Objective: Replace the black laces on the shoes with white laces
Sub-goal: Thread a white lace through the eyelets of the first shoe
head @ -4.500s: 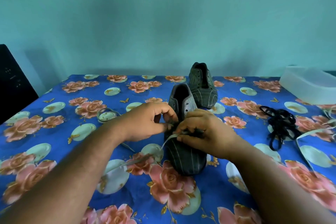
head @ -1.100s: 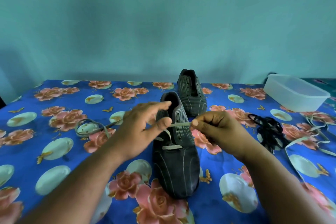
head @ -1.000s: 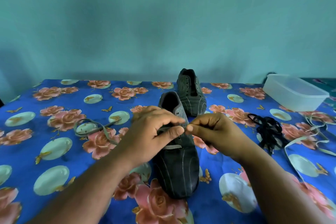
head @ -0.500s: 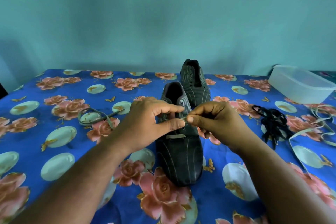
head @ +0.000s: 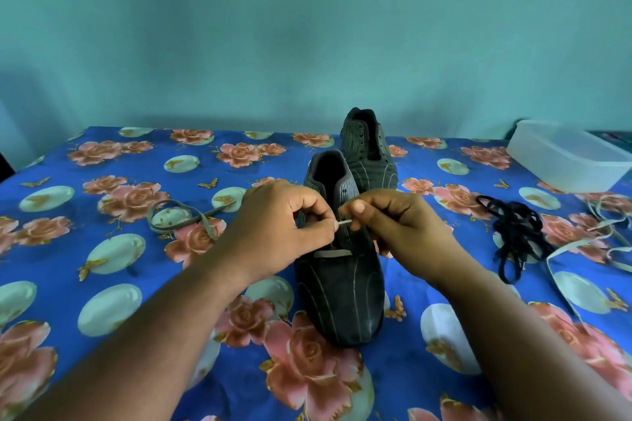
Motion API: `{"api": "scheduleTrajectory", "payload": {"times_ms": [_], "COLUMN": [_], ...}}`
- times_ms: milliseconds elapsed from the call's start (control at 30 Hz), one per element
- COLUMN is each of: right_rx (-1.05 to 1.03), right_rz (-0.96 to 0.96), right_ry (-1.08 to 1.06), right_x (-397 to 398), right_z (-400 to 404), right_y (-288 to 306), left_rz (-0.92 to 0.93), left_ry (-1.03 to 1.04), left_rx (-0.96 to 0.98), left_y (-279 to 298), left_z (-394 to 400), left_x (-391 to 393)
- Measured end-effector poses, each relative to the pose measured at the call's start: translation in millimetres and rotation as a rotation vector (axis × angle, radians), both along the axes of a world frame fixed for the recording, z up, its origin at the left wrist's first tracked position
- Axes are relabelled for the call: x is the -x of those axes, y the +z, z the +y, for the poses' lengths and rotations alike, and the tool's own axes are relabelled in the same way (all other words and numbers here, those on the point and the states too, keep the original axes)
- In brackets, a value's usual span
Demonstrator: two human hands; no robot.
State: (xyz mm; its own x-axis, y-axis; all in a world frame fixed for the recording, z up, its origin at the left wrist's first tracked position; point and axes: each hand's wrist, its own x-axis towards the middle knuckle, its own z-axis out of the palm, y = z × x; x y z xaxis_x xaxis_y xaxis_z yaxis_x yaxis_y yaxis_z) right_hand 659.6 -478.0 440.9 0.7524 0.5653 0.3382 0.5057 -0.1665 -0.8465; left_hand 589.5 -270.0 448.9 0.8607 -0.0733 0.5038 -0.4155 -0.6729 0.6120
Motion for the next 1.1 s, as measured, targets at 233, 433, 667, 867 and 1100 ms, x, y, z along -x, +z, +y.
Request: {"api": "scheduleTrajectory", "payload": {"times_ms": [233,433,667,867,1100], "right_rx": [0.313,0.421,0.291,0.198,0.179], "right_rz": [-0.524,-0.690,-0.641,-0.527,-0.493], "right_ry": [0.053,-0.006,-0.101,-0.054,-0.029], "right_x": [-11,-13,-15,-17,-15], "right_z": [-8,-9,-17,-15,-12], "right_y": [-11,-11,-10,-13,-13], "left_rz": [-0.010,-0.021,-0.036,0.004,0.030], "left_ry": [0.083,0.147,0.154,0.095,0.103], "left_rx": [-0.230,-0.291,-0.361,-0.302,-0.337], "left_y": [-6,-6,-6,-15,-20], "left_z": [-1,-5,-3,-3,-9], "left_x": [1,1,-1,-6,-9]}}
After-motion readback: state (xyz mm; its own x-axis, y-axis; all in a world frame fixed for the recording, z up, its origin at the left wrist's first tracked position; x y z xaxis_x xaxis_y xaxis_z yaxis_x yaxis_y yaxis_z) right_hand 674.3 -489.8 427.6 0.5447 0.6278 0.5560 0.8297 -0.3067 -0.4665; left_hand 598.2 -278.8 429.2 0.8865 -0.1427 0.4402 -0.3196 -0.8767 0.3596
